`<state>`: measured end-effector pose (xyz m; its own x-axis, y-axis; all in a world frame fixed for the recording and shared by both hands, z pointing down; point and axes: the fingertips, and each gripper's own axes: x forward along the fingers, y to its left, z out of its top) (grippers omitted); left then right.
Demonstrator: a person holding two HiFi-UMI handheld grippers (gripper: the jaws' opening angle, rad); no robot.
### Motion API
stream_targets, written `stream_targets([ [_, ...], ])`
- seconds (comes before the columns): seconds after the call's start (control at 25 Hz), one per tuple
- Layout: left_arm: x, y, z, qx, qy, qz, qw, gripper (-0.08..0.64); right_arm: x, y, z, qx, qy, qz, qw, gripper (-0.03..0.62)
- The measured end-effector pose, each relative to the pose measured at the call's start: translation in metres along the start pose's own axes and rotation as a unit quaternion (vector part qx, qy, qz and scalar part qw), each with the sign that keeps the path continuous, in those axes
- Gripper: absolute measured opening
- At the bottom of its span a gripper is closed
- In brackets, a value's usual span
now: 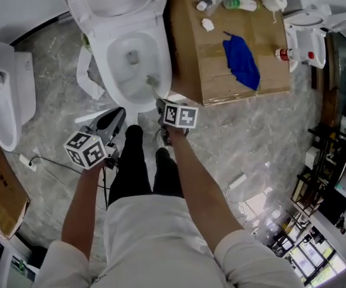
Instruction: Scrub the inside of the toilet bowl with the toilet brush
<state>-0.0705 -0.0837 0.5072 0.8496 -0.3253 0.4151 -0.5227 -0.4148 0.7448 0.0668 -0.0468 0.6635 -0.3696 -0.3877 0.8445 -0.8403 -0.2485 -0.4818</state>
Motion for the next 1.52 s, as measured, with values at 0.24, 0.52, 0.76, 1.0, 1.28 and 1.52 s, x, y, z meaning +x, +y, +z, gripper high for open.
stream_targets([
  [0.24, 0.003, -0.02, -0.009, 0.0, -0.004, 0.001, 1.0, -0.006, -0.017, -0.008, -0.014, 0.114, -0.029, 0.01, 0.993, 0.063],
  [0.52, -0.007, -0.021, -0.013, -0.008, -0.013, 0.015, 0.9998, -0.006, -0.021, -0.003, -0.035, 0.207, -0.04, 0.032, 0.977, 0.063],
  [0.76, -0.019, -0.006, -0.013, -0.017, -0.01, 0.031, 0.9993, -0.008, -0.021, 0.007, -0.048, 0.321, -0.062, 0.06, 0.943, 0.063],
  [1.0, -0.017, -0.001, -0.007, -0.016, -0.009, 0.034, 0.9993, -0.007, -0.007, 0.017, -0.052, 0.41, -0.075, 0.096, 0.904, 0.063],
  [1.28, -0.016, 0.007, -0.007, -0.019, -0.004, 0.04, 0.999, -0.006, 0.021, 0.035, -0.041, 0.43, -0.065, 0.138, 0.89, 0.061],
  [1.52, -0.018, 0.019, -0.008, -0.024, -0.002, 0.049, 0.9985, -0.006, 0.044, 0.058, -0.015, 0.275, -0.027, 0.163, 0.947, 0.061],
])
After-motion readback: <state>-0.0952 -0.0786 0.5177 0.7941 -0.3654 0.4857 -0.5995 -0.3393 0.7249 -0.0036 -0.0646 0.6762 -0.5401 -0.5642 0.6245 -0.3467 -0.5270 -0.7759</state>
